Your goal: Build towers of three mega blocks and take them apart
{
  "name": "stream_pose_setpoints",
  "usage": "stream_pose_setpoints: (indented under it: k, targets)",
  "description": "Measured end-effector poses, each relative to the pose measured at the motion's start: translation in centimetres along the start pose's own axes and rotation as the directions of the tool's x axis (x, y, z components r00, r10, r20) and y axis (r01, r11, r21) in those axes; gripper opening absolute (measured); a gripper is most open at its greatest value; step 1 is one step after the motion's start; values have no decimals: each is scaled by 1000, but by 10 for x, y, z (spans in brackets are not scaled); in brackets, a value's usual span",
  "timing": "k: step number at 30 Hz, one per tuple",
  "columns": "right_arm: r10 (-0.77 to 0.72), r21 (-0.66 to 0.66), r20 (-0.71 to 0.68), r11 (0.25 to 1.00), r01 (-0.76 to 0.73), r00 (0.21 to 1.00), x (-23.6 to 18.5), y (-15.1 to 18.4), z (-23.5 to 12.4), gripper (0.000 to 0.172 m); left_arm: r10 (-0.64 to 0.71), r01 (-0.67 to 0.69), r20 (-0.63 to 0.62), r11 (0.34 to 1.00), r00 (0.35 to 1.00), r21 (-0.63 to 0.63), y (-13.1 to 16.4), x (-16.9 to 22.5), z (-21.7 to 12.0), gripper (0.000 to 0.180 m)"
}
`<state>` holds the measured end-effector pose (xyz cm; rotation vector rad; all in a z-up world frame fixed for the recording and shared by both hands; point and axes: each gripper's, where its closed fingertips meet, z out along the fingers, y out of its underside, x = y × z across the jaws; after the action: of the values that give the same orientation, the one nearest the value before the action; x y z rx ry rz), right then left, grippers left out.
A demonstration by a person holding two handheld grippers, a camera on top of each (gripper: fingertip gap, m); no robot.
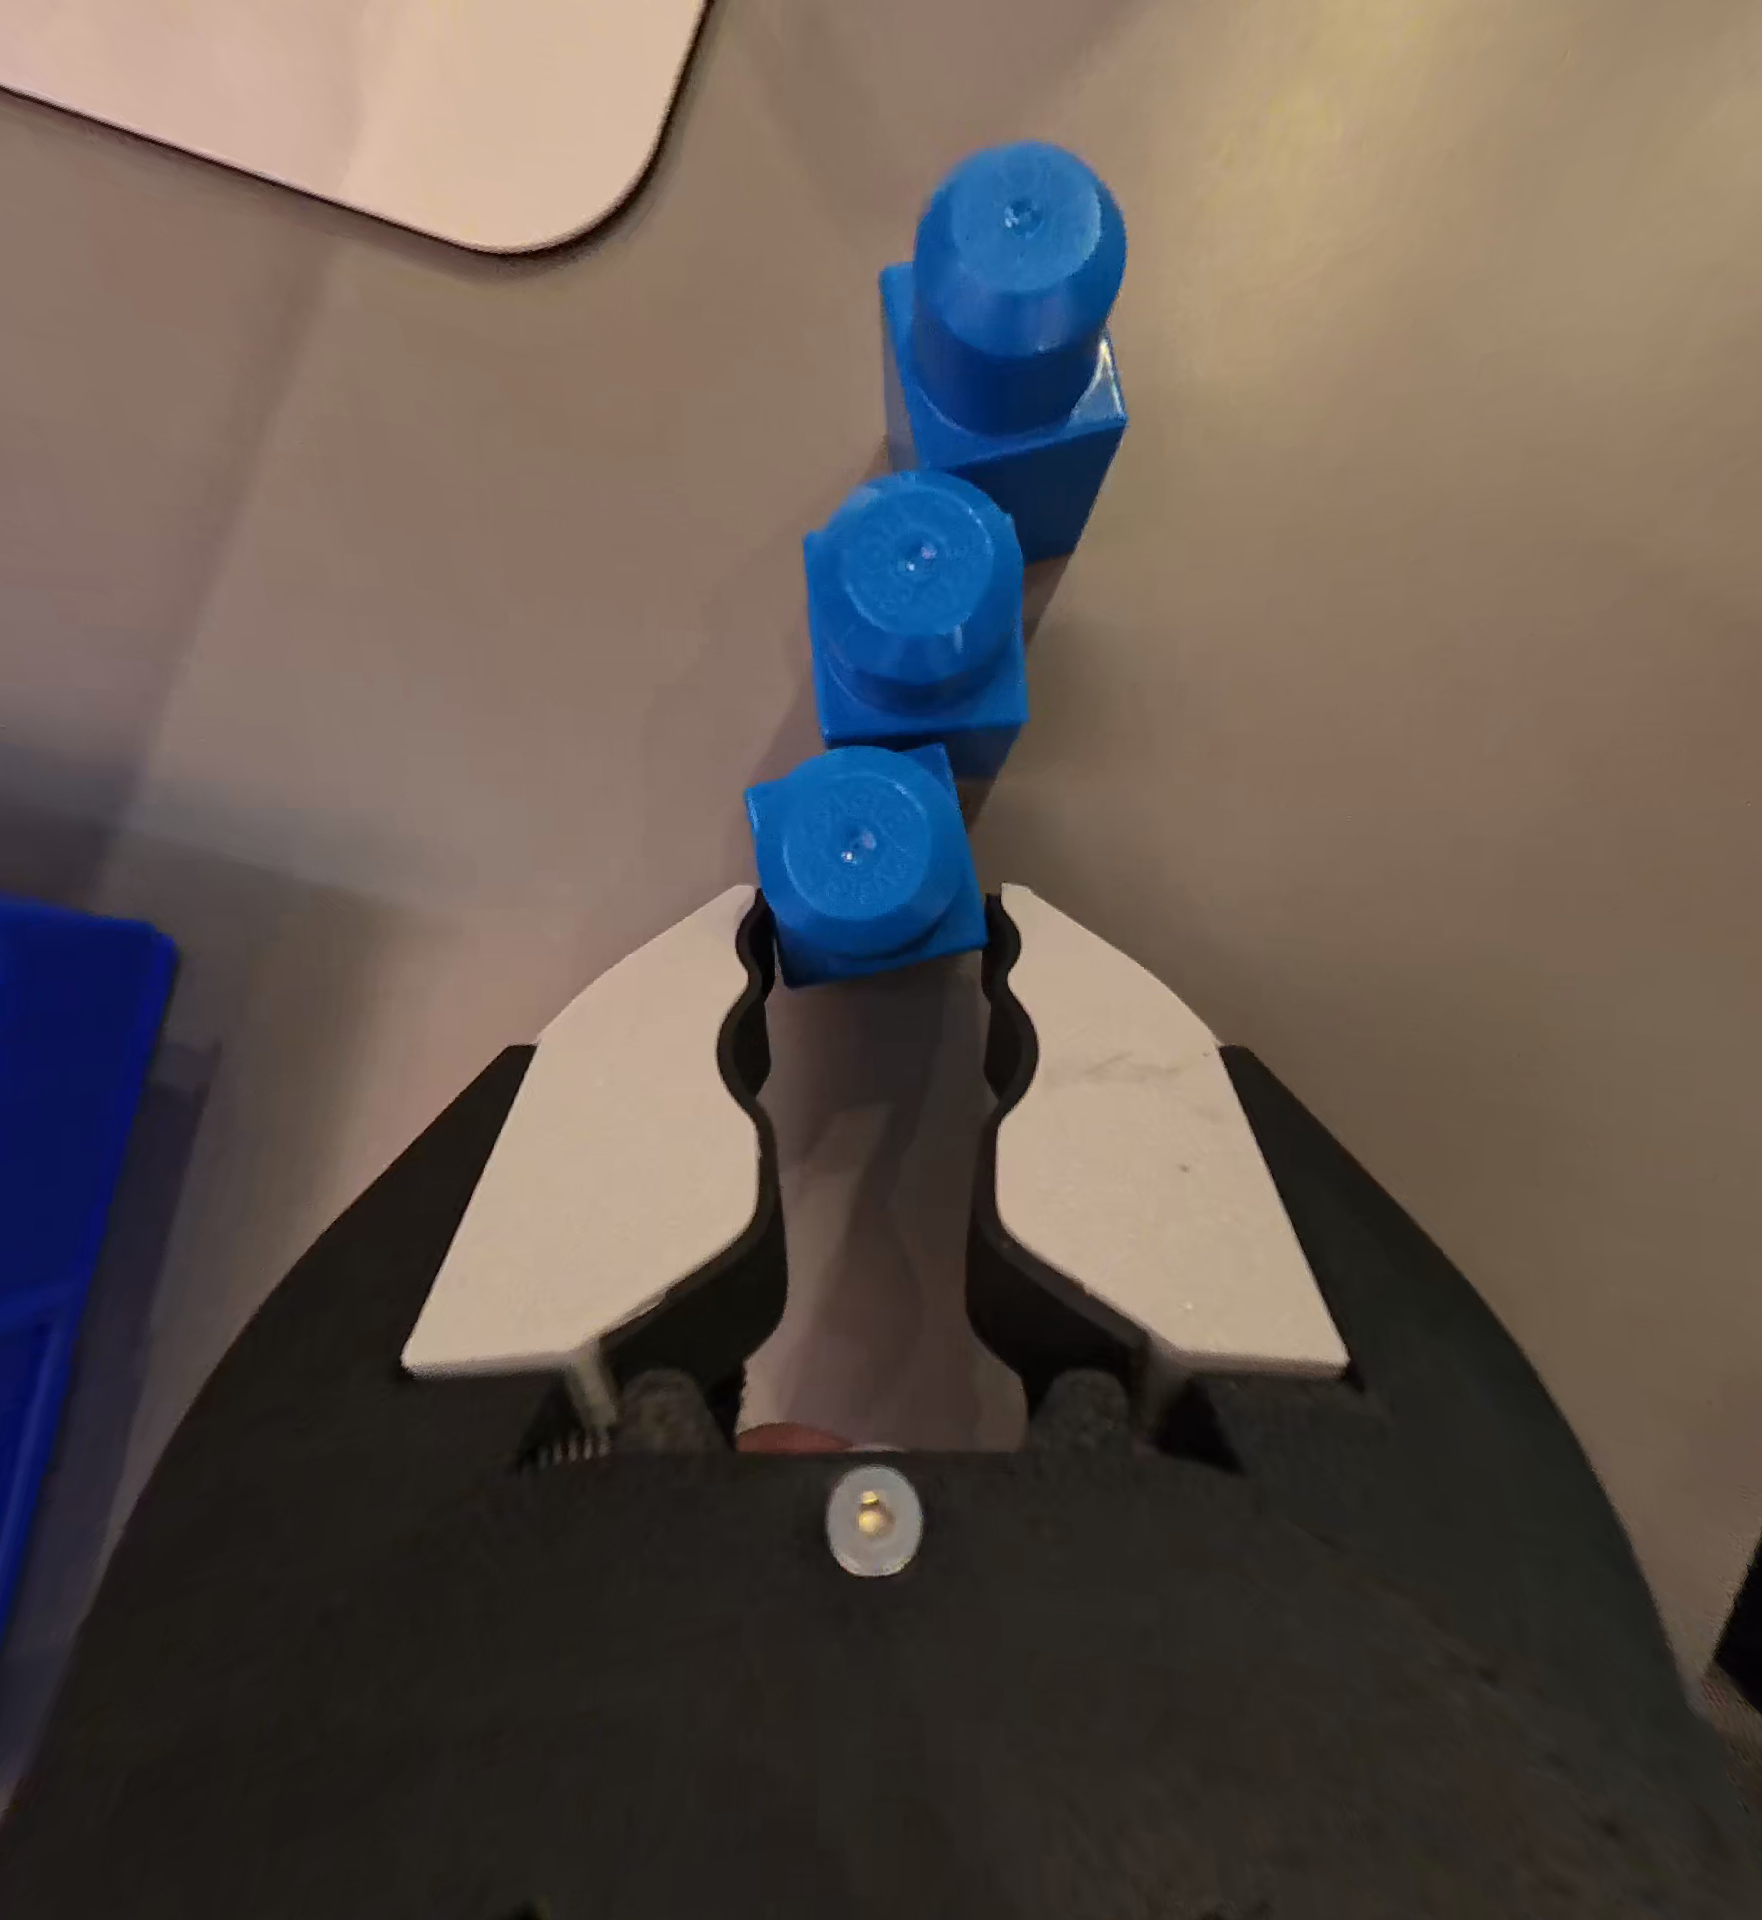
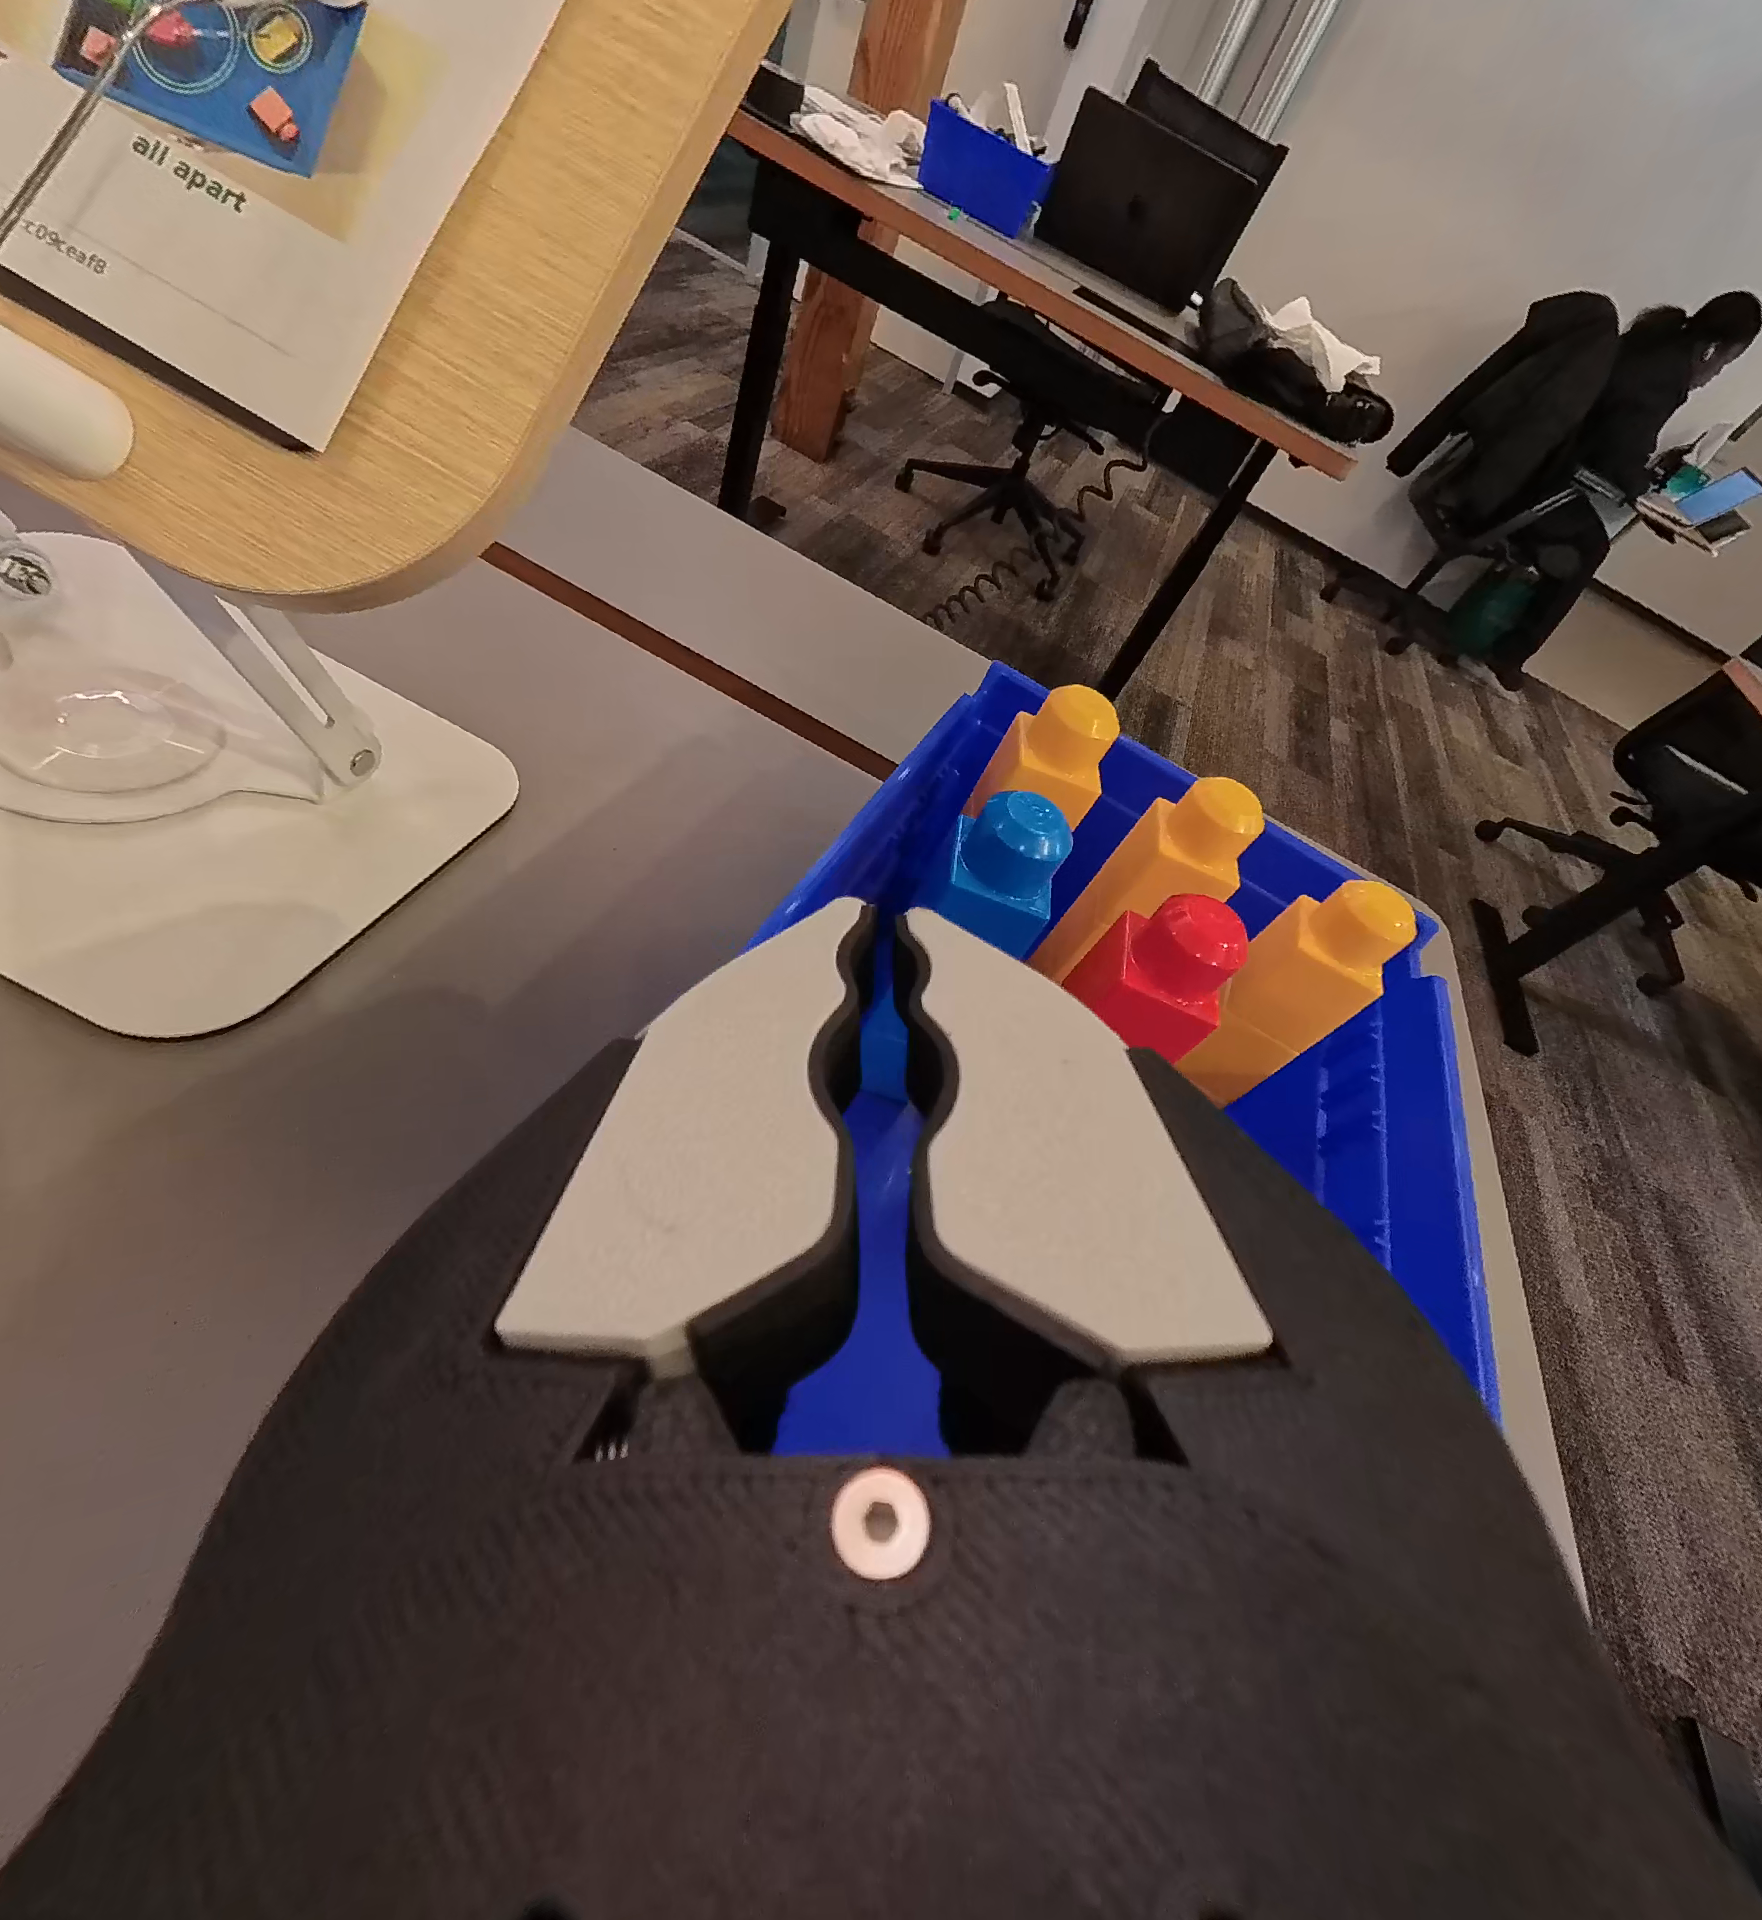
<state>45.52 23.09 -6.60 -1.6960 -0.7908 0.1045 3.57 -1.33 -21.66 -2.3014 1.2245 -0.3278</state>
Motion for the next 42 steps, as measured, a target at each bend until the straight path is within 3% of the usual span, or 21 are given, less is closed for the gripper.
stream_pose_setpoints:
  k: [3,6,12,15,16,18,20,24,27,32,37,42]
  targets:
    - [-1,5,-1,1000,1,1000,1,-1,-1,3,-1,1,2,1000,1000,-28,9,-2,3,62]
    - [-2,9,-2,1000,2,1000,1,-2,-2,3,-8,8,-8,1000,1000,5,13,-2,3,67]
    - [-9,9,-1,1000,9,1000,-1,-3,-2,3,-31,31,-19,999,999,34,9,4,8,62]
    - [-10,6,0,1000,10,1000,-2,-3,-2,3,-67,68,-23,996,998,60,3,2,10,50]
    - [-11,7,1,1000,11,1000,-3,-3,-2,3,-73,76,-35,995,997,67,2,2,10,38]
    - [-20,19,5,1000,20,1000,-6,-6,-3,3,-74,78,-39,992,996,95,0,1,11,37]
    - [-56,72,21,996,54,998,-13,-16,-6,2,-60,63,-33,992,998,108,-1,0,11,37]
    - [-243,331,137,925,187,960,-65,-69,-36,0,-8,14,-65,995,998,103,1,1,10,37]
    - [-367,444,373,877,183,852,-143,-92,-51,2,31,-19,-95,992,995,123,-2,1,4,37]
    - [-399,411,736,905,109,547,-288,-92,-44,26,95,-80,-117,988,989,129,-8,-4,-5,37]
    - [-352,289,873,931,224,336,-372,-53,-5,50,140,-125,-139,986,980,106,-1,-2,1,37]
    - [-329,266,926,918,294,187,-409,-26,13,50,156,-139,-126,982,980,130,-3,-2,-2,37]
